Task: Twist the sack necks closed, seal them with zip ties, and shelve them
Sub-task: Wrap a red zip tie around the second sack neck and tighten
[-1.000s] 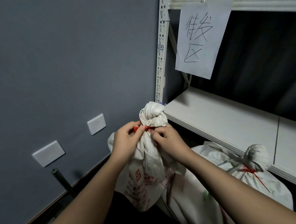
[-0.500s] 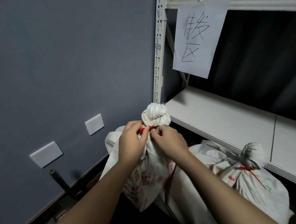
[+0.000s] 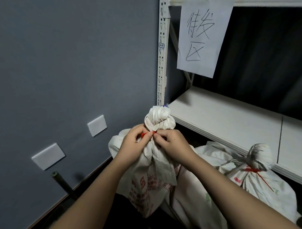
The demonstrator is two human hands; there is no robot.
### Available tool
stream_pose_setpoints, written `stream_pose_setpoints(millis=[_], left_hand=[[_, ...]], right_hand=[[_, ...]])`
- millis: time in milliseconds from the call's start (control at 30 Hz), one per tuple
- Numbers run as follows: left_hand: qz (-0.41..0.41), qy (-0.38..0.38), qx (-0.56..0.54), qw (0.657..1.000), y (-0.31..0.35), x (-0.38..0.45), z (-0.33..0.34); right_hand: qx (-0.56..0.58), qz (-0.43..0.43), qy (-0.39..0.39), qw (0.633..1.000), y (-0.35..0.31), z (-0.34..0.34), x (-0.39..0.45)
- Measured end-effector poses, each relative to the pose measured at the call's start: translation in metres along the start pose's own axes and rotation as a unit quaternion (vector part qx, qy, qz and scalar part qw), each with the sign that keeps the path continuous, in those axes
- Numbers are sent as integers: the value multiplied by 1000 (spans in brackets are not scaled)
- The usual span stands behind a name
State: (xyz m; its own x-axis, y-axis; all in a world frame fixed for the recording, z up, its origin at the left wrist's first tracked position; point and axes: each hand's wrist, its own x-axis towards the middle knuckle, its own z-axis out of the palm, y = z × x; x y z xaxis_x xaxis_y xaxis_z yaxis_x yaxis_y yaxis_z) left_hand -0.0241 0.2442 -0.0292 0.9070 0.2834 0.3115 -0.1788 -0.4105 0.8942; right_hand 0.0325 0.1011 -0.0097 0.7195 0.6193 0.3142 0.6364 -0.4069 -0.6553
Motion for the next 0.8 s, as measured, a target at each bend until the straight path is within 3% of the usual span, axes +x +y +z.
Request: stream_pose_setpoints(millis=[300,667,733,800], left_hand=[[-5,-44,-44,998,12,-3,-4],[-94,29,-118,988,20,-8,-2],[-82,49,-91,991,22,-7,2],[-57,73,-36,995,22,-5,5]], right_hand=[[186,36,-2,982,2,-1,-10],[292,71,35,953,-11,1,-20],[279,77,31,957,-12,-2,-18],[129,85,10,988,-15,-6,-12]])
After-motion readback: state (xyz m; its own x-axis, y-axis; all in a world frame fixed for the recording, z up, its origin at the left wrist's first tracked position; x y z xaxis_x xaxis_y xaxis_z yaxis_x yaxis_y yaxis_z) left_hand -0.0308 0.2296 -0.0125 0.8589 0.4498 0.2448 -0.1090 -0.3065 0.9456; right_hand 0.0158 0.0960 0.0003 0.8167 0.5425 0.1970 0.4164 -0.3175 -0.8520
